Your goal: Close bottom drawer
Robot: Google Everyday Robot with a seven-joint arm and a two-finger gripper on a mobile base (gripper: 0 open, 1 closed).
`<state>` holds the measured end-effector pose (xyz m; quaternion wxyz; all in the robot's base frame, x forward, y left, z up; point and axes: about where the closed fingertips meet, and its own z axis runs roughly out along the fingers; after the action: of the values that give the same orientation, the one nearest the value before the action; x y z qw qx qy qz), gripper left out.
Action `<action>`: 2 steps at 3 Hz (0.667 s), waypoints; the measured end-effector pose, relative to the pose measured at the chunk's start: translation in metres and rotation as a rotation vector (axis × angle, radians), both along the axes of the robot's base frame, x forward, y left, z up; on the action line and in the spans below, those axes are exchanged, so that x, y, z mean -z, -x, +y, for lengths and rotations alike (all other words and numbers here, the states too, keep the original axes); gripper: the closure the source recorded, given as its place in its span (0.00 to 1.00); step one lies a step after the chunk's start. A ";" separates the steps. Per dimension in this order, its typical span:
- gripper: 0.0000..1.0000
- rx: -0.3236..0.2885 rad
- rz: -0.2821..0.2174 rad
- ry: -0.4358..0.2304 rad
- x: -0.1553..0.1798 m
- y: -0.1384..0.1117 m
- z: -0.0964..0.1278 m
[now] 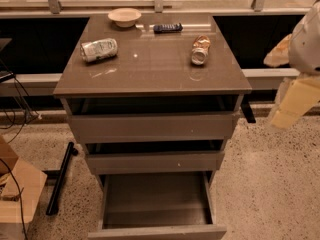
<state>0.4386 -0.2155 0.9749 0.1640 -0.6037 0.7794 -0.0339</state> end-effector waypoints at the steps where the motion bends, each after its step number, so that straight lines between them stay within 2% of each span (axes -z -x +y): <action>1: 0.44 0.004 0.004 -0.080 0.024 0.000 0.005; 2: 0.67 0.013 0.020 -0.205 0.061 -0.005 0.004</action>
Offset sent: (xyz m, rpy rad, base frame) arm 0.0145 0.0044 -0.1078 0.3848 0.0392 -0.0257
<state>0.4431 -0.2111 0.9135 0.2168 -0.5789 0.7844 0.0508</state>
